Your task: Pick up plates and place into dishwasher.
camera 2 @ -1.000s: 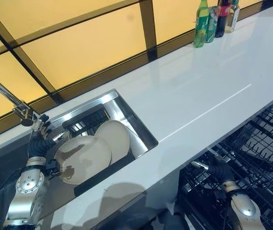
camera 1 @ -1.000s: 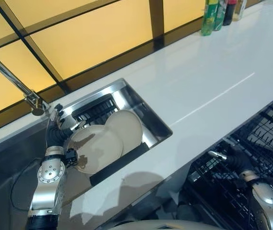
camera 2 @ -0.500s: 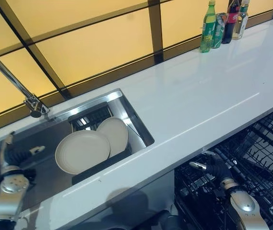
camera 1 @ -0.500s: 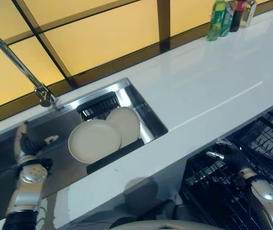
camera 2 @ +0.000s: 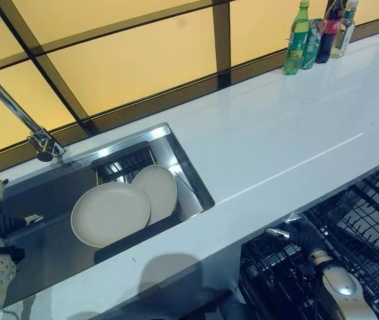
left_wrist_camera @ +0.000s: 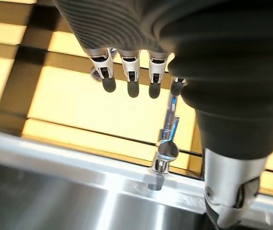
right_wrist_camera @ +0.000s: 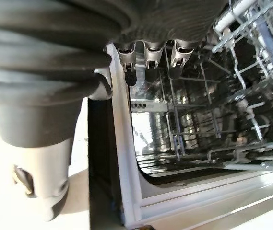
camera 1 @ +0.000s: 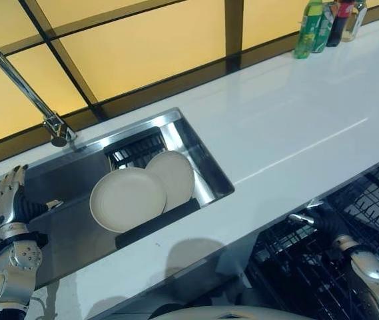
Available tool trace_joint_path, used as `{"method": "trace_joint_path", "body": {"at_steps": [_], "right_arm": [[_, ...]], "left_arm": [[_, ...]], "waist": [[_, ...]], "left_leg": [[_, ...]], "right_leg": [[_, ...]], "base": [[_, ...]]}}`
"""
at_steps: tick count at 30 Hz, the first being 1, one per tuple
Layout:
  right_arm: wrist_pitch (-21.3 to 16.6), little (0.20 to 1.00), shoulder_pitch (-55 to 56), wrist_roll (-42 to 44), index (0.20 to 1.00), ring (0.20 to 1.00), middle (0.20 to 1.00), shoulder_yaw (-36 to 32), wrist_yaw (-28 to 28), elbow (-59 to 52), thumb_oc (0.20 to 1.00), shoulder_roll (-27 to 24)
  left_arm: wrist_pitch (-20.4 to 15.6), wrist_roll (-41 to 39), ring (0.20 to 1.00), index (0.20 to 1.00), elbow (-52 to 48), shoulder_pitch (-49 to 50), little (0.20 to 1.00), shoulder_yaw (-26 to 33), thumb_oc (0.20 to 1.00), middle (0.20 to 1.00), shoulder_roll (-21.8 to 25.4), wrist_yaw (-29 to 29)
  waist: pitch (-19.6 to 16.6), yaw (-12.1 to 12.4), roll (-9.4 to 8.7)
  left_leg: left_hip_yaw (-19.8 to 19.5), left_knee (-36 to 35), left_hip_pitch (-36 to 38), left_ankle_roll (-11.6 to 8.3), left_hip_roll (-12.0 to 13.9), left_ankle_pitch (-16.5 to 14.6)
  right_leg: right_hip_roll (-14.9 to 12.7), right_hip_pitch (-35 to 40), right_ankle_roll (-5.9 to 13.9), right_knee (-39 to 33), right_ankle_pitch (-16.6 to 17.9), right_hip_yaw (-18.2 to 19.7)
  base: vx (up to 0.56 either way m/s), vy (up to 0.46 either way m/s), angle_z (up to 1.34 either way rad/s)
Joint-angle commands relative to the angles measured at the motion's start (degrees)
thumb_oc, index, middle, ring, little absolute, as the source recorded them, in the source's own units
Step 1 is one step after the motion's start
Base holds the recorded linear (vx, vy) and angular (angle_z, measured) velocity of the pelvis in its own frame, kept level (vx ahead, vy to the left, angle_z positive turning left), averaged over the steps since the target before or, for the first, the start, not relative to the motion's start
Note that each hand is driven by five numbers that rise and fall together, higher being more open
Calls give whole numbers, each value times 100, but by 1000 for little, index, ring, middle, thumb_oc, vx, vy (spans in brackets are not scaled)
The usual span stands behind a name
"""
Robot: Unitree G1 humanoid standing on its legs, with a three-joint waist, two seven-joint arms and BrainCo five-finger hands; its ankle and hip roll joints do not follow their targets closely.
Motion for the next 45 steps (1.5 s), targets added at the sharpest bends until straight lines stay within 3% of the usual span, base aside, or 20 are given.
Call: {"method": "trace_joint_path", "body": {"at_steps": [1,7,14,25,30,38,44,45], "right_arm": [[-1239,1000,-1711,230,1000,1000,1000,471,-140,-768,1000,-17],[-1320,1000,-1841,283,1000,1000,1000,694,-333,-594,1000,-174],[-1471,1000,-2023,383,1000,1000,1000,857,-470,-419,1000,-402],[-1610,1000,-2059,339,1000,1000,1000,1018,-699,-322,1000,-434],[-1671,1000,-1990,361,1000,1000,1000,990,-663,-266,1000,-412],[-1708,1000,-1802,330,1000,1000,1000,949,-642,-326,1000,-279],[-1752,1000,-1787,328,1000,1000,1000,1002,-688,-309,1000,-238],[-1750,1000,-1782,343,1000,1000,1000,998,-691,-305,1000,-247]], "left_arm": [[-460,775,1000,1000,-231,13,1000,-75,1000,1000,872,343],[-831,1576,1000,1000,147,-84,1000,-692,1000,1000,1194,925],[-988,2322,1000,1000,573,-306,1000,-1526,1000,1000,1561,1323],[-1453,2866,1000,1000,723,-665,1000,-2279,1000,1000,1566,2069],[-1532,3007,1000,1000,704,-660,1000,-2288,1000,1000,1569,2438],[-2041,3559,1000,1000,408,-700,1000,-2120,1000,1000,1543,3438],[-2561,3774,1000,1000,82,-788,1000,-2263,1000,1000,1615,3386],[-2612,3714,730,730,0,-795,730,-2295,730,730,1655,3246]], "waist": [[-175,392,-267],[-82,337,-260],[101,265,-256],[190,216,-253],[179,200,-282],[88,205,-353],[58,189,-379],[46,185,-375]], "left_leg": [[-120,235,-352,-152,-41,56],[-53,76,-300,-103,-50,63],[73,24,-357,-25,-83,49],[156,-16,-385,59,-119,30],[183,-78,-324,89,-119,14],[212,-145,-251,112,-99,-21],[226,-166,-245,124,-94,9],[226,-183,-230,126,-93,10]], "right_leg": [[-195,1123,373,-1726,557,-163],[-231,1012,472,-1778,654,-113],[-294,843,573,-1869,825,-46],[-375,752,685,-1920,945,0],[-398,773,728,-1984,988,20],[-423,827,766,-2044,997,8],[-428,808,792,-2054,1057,12],[-423,819,796,-2065,1058,12]], "base": [[1,69,2],[9,65,-3],[-33,50,-1],[-2,16,0],[0,0,0],[0,0,0],[-11,-4,0],[-30,-6,0]]}}
